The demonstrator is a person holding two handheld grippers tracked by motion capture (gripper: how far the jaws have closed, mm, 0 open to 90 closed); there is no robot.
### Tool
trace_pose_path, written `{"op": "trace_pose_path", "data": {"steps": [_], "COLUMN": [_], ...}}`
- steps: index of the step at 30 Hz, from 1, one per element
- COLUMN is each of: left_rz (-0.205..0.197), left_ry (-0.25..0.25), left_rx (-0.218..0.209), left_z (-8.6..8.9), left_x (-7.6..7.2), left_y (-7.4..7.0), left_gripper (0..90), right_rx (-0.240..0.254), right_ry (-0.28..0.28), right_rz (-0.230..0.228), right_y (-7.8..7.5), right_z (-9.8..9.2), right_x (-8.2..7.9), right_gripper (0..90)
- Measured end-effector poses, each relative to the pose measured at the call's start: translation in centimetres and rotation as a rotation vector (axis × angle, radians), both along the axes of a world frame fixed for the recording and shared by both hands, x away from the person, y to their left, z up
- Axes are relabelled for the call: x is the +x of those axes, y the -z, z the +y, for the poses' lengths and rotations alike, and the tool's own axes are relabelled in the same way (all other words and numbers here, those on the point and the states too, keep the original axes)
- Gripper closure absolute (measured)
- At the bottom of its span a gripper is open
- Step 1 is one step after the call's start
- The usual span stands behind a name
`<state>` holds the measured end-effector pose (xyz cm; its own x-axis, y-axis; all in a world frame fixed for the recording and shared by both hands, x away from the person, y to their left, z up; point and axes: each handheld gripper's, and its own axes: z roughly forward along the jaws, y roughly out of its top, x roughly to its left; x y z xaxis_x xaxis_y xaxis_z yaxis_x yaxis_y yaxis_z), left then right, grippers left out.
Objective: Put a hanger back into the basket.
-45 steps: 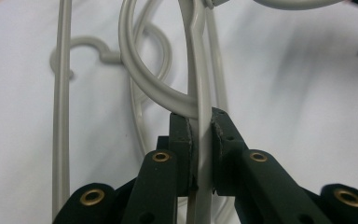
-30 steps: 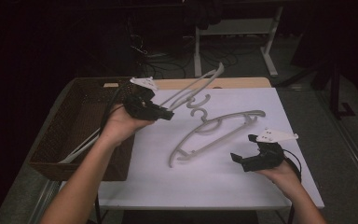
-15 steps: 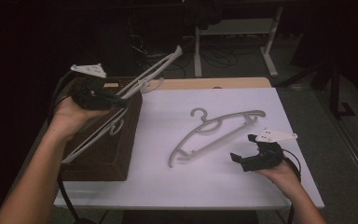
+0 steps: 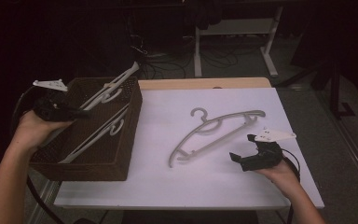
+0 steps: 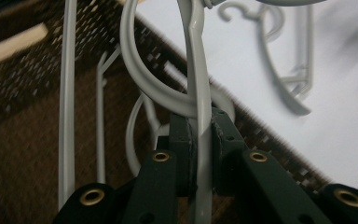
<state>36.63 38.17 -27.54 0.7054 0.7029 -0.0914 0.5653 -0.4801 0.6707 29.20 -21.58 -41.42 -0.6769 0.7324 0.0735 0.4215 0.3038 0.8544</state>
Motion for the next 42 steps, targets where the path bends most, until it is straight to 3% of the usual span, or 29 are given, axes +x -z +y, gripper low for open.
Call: {"op": "trace_pose_path", "data": {"steps": [6,14,21,27,31,35,37,40,42], "left_rz": [0.037,0.053,0.075,0.098,0.099,0.111,0.111,0.121,0.130], "left_ry": [-0.010,0.011,0.026,0.036,0.029,0.034,0.037,0.040,0.028], "left_rx": [0.040,0.027,0.072,0.072,0.035,-0.031,-0.026,-0.068,-0.062], "left_z": [1.5,2.2,1.7,1.3,1.6,2.0,2.1,2.6,2.9], "left_x": [-0.1,-0.5,-0.4,0.5,0.4,0.5,0.5,0.6,0.6], "left_y": [1.6,2.4,3.5,4.7,4.9,5.5,6.0,6.7,7.1], "left_gripper": [81.4,81.4,81.4,81.2,81.2,81.3,81.2,81.1,81.0], "right_rx": [0.000,-0.001,-0.003,-0.001,0.002,0.002,0.000,-0.001,-0.001], "right_ry": [0.002,0.003,0.004,0.006,0.008,0.005,0.005,0.003,0.003], "right_rz": [0.004,0.003,0.003,0.002,0.003,0.002,0.003,0.003,0.004], "right_y": [0.0,0.0,0.0,0.0,0.0,0.0,0.0,0.0,0.1], "right_z": [0.0,0.0,0.0,0.0,-0.1,-0.1,0.0,0.0,0.0], "right_x": [0.1,0.1,0.1,0.1,0.1,0.1,0.1,0.1,0.2], "right_gripper": [1.4,1.4,1.4,1.4,1.4,1.4,1.4,1.4,1.4]}}
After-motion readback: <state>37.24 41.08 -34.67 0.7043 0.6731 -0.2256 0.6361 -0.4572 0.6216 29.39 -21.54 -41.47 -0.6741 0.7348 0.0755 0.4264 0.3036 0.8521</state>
